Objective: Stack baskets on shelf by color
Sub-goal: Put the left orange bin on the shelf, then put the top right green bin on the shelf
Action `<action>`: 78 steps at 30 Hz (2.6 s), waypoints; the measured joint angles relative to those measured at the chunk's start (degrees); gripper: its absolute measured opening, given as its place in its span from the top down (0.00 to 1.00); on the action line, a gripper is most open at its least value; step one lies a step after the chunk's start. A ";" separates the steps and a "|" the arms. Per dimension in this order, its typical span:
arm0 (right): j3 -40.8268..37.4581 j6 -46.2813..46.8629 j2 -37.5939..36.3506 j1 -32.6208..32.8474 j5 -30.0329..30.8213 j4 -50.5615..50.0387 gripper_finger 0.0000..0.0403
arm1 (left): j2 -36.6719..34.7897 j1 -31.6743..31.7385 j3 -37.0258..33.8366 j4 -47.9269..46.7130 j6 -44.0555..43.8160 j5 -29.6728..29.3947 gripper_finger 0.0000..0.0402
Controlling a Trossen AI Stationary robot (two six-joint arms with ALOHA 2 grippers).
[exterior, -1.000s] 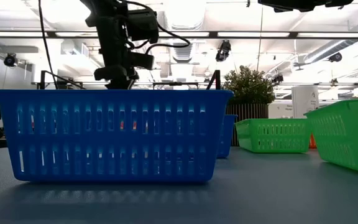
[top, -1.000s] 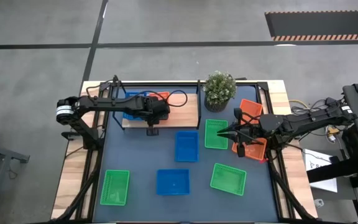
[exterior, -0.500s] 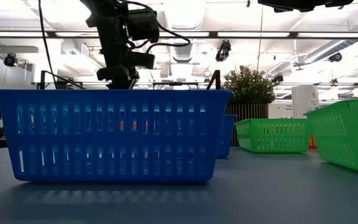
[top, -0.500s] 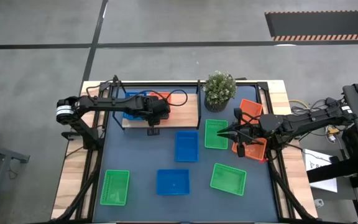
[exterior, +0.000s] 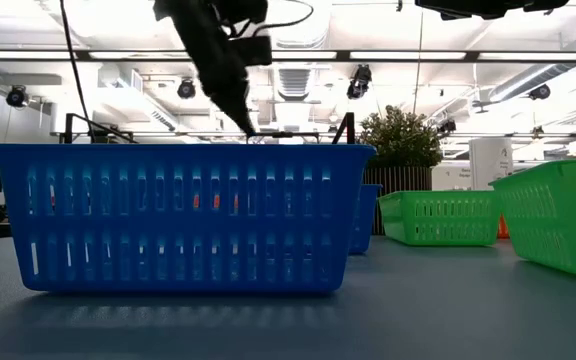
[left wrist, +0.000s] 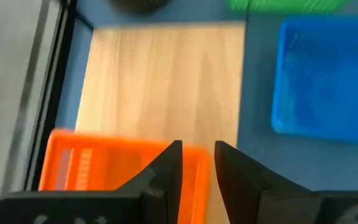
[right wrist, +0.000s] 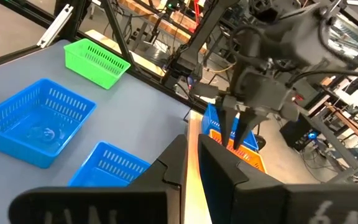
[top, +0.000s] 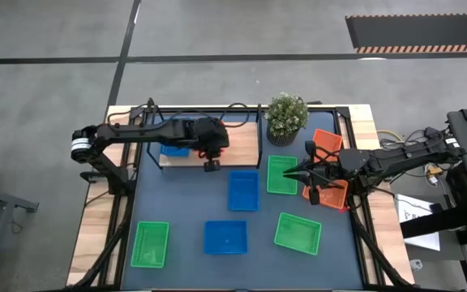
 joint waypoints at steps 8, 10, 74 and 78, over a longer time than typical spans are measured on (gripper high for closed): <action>0.00 0.00 0.01 0.00 0.01 -0.74 0.92 | -0.17 -6.53 -0.40 18.85 0.71 5.44 0.81; 0.00 -0.05 0.00 -0.02 0.02 -0.74 0.92 | -0.33 -9.71 -1.61 26.67 2.29 5.47 0.81; 26.40 40.07 54.56 2.73 2.47 -48.81 0.88 | -37.86 -21.57 -39.59 61.12 13.75 -0.71 0.81; 26.40 40.33 53.88 2.73 -0.30 -49.21 0.97 | -37.86 -21.55 -39.80 61.13 13.72 -0.71 0.81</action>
